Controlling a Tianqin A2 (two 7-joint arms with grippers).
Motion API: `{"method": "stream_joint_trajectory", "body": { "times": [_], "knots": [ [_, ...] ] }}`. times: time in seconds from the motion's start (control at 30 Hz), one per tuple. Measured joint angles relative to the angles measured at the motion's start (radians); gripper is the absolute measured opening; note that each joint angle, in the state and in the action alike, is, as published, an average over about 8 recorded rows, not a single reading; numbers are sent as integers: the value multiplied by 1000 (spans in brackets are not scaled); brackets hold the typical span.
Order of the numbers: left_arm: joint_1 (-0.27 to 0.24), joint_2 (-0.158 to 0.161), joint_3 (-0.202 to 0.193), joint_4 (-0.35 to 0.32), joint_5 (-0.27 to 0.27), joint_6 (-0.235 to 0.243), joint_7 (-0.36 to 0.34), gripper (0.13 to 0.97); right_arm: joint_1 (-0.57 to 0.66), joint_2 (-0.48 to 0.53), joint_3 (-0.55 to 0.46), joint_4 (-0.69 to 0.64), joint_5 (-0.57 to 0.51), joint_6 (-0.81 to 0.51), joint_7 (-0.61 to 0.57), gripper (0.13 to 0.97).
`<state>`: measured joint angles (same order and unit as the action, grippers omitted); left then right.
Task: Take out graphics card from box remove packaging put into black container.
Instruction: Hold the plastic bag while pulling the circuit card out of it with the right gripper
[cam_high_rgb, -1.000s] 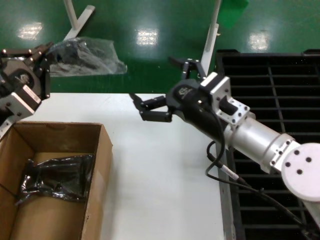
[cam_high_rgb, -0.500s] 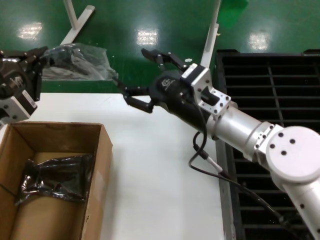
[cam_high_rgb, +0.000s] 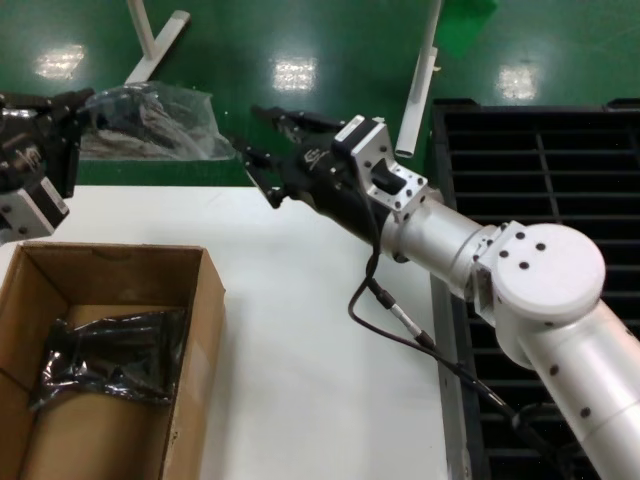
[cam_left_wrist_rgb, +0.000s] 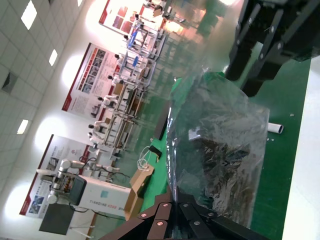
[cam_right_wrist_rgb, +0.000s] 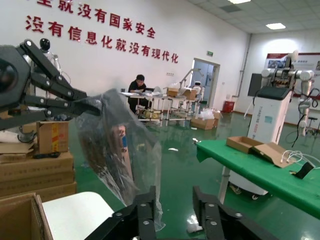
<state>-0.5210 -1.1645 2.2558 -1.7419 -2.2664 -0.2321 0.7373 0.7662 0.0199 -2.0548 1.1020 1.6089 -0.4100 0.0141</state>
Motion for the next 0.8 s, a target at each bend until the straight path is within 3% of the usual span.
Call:
{"method": "stream_joint_trajectory", "body": {
  "times": [0.23, 0.5, 0.8],
  "knots": [
    [-18, 3, 23, 10, -13, 1, 0, 142, 40, -16, -28, -98, 118, -12, -96, 292],
    [-50, 2, 69, 10, -51, -12, 22, 142, 46, -18, -51, -135, 193, -61, -165, 190],
    [-106, 1, 136, 3, -119, -45, 98, 142, 16, -5, -37, -85, 179, -112, -154, 170]
  ]
}}
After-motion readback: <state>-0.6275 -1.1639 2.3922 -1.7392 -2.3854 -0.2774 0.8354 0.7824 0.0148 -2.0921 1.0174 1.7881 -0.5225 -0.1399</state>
